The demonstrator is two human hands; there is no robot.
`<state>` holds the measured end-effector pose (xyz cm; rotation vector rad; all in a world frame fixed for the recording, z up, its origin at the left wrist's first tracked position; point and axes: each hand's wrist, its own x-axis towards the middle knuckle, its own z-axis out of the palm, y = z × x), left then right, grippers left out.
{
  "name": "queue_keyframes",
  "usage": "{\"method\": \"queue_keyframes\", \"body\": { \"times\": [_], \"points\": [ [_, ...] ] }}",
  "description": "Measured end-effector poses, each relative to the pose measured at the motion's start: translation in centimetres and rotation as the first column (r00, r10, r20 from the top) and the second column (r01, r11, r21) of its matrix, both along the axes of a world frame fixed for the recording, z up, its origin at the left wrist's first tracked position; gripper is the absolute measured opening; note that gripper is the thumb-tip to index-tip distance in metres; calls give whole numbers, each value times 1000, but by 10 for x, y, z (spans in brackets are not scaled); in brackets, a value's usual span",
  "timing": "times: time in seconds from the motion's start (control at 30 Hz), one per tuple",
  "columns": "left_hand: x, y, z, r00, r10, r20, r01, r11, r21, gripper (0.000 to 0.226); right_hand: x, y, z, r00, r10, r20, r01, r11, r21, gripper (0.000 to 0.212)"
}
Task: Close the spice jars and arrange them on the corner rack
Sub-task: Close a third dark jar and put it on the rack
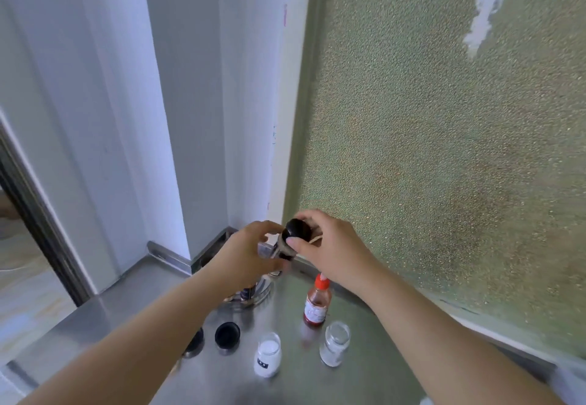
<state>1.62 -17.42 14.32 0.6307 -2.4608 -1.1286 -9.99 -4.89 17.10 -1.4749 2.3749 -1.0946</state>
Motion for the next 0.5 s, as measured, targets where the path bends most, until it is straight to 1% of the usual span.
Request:
{"method": "queue_keyframes", "body": {
  "times": [0.07,0.2,0.33,0.5],
  "points": [
    [8,-15,-12,998,19,60,-19,1000,12,51,-9,-9,-16,1000,-19,-5,19,996,91,40],
    [24,-51,-33,987,101,123,-96,994,-52,41,-30,-32,-56,997,-62,35,52,969,240,45],
    [27,-76,-58,972,70,227,-61,997,-46,39,-41,-74,-91,996,-62,66,39,952,302,50],
    [28,-104,-86,955,71,289,-54,996,-66,36,-50,-124,-133,997,-32,69,4,932,363,41]
  ]
}}
